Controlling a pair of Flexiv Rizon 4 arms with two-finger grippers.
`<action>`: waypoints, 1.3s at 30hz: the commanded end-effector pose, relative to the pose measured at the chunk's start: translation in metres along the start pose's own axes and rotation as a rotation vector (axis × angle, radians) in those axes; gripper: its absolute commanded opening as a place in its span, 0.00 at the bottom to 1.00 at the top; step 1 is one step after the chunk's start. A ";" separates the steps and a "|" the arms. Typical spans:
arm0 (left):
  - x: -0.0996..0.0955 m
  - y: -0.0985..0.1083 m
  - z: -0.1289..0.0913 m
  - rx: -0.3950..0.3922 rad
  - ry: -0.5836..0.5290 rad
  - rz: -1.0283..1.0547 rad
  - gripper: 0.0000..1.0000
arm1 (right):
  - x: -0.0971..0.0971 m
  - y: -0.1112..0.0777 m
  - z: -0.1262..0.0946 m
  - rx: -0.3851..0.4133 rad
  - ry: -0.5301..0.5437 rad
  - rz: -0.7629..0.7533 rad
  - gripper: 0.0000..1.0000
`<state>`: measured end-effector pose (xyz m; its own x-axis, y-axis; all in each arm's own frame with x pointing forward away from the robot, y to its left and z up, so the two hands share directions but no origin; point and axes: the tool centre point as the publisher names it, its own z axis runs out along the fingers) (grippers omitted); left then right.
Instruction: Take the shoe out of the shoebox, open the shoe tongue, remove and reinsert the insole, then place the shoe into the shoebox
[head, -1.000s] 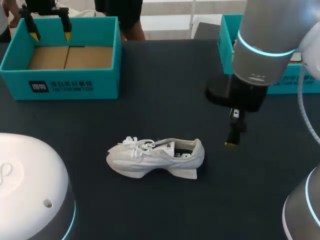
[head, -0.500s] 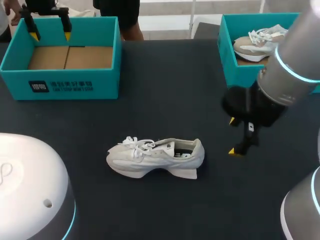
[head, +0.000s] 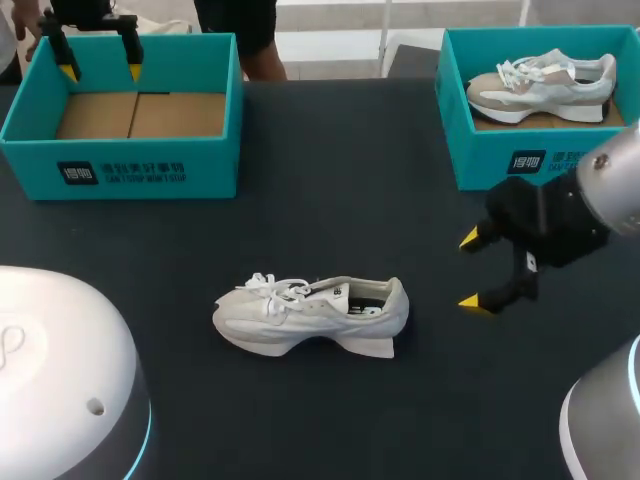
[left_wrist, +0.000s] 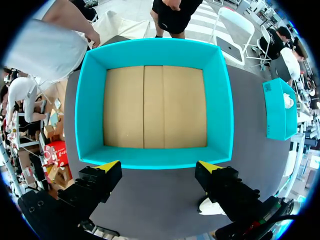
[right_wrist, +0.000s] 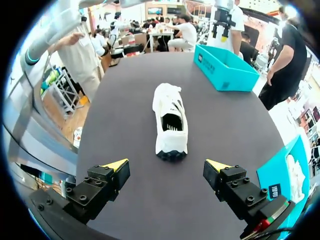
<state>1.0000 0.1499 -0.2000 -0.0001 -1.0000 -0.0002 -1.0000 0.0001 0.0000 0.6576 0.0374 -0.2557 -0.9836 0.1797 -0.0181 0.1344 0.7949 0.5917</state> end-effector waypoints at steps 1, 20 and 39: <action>0.000 0.000 0.000 0.000 0.000 0.000 1.00 | 0.006 -0.015 0.013 -0.262 0.005 -0.003 1.00; 0.000 0.000 0.000 0.000 0.000 0.000 1.00 | -0.023 -0.076 0.069 -0.331 -0.021 -0.113 1.00; 0.000 0.000 0.000 0.000 0.000 0.000 1.00 | -0.023 -0.076 0.069 -0.331 -0.021 -0.113 1.00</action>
<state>1.0000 0.1499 -0.2000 -0.0001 -1.0000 -0.0002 -1.0000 0.0001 0.0000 0.6783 0.0118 -0.3566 -0.9868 0.1157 -0.1129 -0.0257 0.5770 0.8163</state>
